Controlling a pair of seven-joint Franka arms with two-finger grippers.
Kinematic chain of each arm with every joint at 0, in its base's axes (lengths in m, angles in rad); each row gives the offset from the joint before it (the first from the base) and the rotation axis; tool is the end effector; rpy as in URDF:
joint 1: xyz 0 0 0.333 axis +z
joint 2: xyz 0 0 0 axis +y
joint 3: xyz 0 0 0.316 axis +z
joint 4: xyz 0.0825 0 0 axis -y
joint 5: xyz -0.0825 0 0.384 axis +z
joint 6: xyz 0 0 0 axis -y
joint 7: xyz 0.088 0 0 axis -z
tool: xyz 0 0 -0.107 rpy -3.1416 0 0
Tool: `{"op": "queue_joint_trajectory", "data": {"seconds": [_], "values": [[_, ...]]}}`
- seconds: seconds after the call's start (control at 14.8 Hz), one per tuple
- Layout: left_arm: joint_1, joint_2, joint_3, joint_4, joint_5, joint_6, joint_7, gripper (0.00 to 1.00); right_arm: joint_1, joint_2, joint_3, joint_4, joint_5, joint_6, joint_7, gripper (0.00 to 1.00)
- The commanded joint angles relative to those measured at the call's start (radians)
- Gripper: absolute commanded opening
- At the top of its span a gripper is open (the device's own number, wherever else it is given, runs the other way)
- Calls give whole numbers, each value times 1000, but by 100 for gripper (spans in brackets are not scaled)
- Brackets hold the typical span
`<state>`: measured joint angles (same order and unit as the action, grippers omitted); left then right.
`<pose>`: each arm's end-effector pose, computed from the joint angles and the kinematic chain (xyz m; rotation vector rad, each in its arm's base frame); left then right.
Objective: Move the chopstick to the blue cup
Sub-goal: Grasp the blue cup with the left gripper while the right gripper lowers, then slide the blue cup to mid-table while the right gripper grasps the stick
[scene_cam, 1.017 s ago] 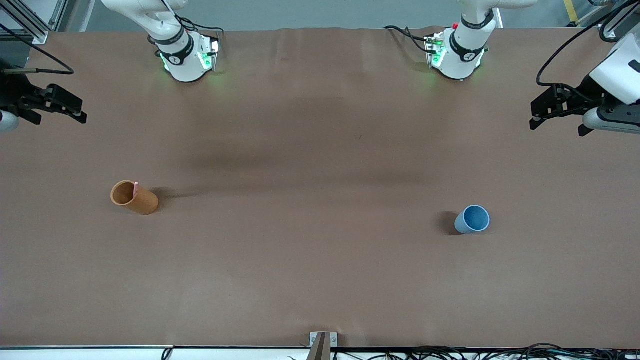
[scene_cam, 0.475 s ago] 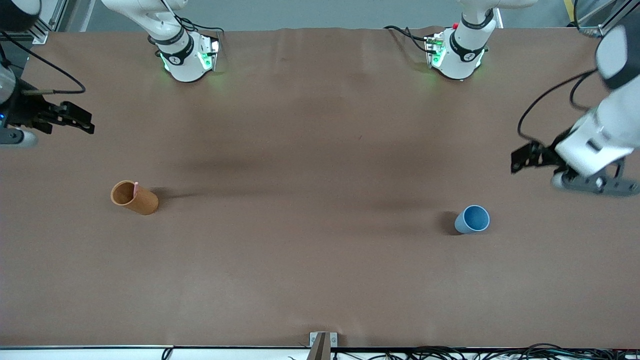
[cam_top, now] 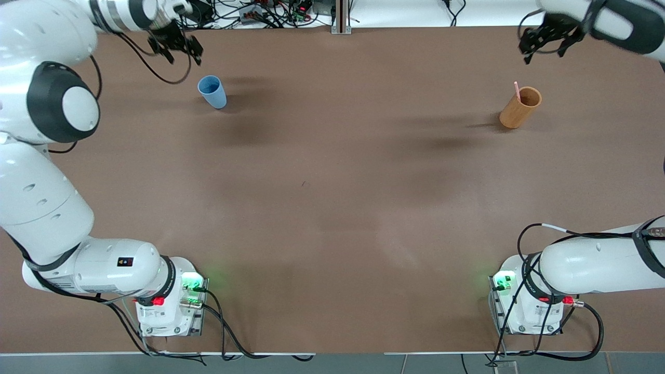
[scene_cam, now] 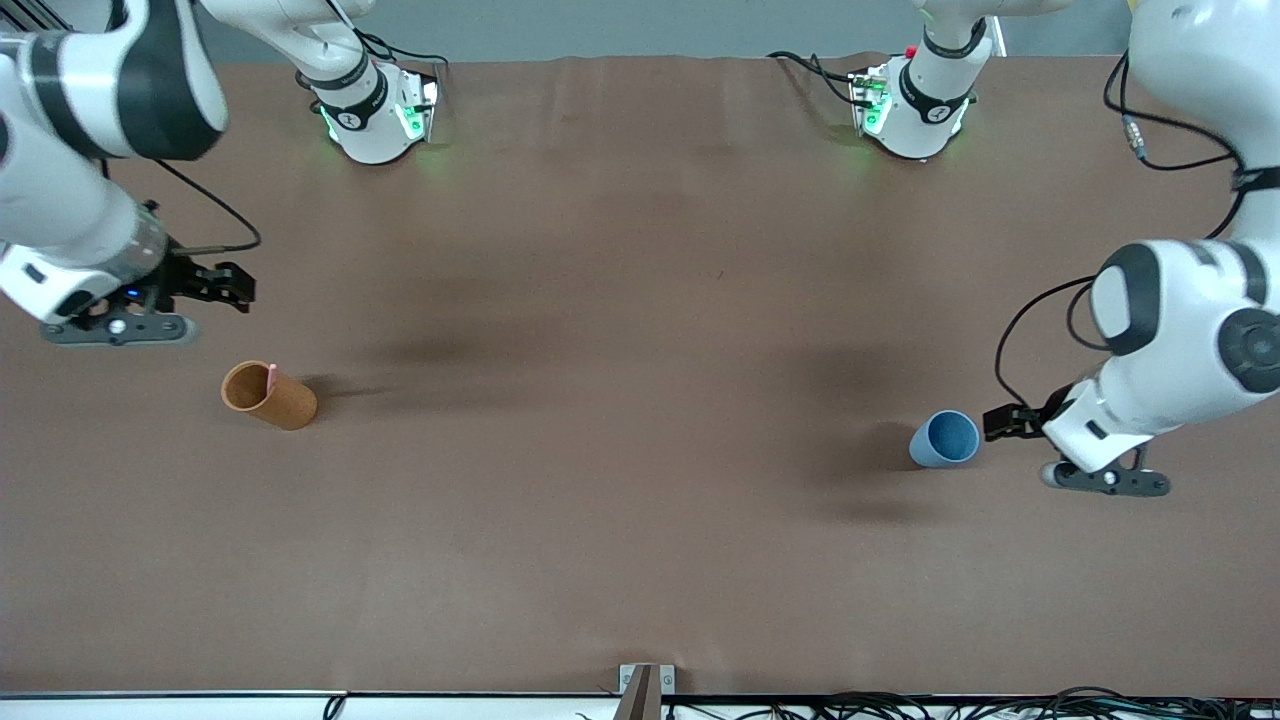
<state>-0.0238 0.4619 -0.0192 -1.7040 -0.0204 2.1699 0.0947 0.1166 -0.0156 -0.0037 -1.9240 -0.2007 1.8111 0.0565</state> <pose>0.6668 -0.0282 0.3256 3.1103 -0.1934 0.0073 0.5433 0.0449 0.4874 2.9346 0.1672 -0.1185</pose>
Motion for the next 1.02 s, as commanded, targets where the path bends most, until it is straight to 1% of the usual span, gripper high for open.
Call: {"op": "queue_joint_trajectory", "data": {"seconds": [0.0,0.07,0.2,0.27,0.34,0.41,0.47,0.54,0.61,0.68,0.81,0.95], "values": [[-13,17,-4,-83,-7,123,-10,100,29,-26,-1,-117,-49,117,34,86],[-15,21,-4,-107,-7,148,-10,100,31,-26,-1,-154,-55,169,34,84],[-8,26,-4,-135,-7,166,-10,99,31,-24,-1,-225,-120,278,39,76],[-11,30,-4,-137,-7,171,-10,91,31,-23,-1,-249,-149,319,55,72],[-16,37,-5,-135,-7,171,-15,66,32,-21,-1,-266,-176,347,78,68],[-16,41,-4,-134,-7,172,-26,37,32,-17,-1,-273,-210,362,92,64],[-15,41,-4,-134,0,171,-23,18,32,-1,-1,-271,-244,376,104,60],[-16,43,-4,-135,4,171,-14,8,32,11,-1,-273,-270,395,118,58],[-18,44,-4,-135,5,171,-10,2,31,31,-1,-271,-291,413,138,57],[-19,44,-4,-134,5,171,-9,0,32,48,-1,-271,-310,425,160,56],[-21,44,-4,-132,7,171,-10,0,57,87,-1,-268,-359,442,224,54],[-22,41,-5,-119,20,166,-16,0,72,130,-1,-265,-442,459,308,54]]}}
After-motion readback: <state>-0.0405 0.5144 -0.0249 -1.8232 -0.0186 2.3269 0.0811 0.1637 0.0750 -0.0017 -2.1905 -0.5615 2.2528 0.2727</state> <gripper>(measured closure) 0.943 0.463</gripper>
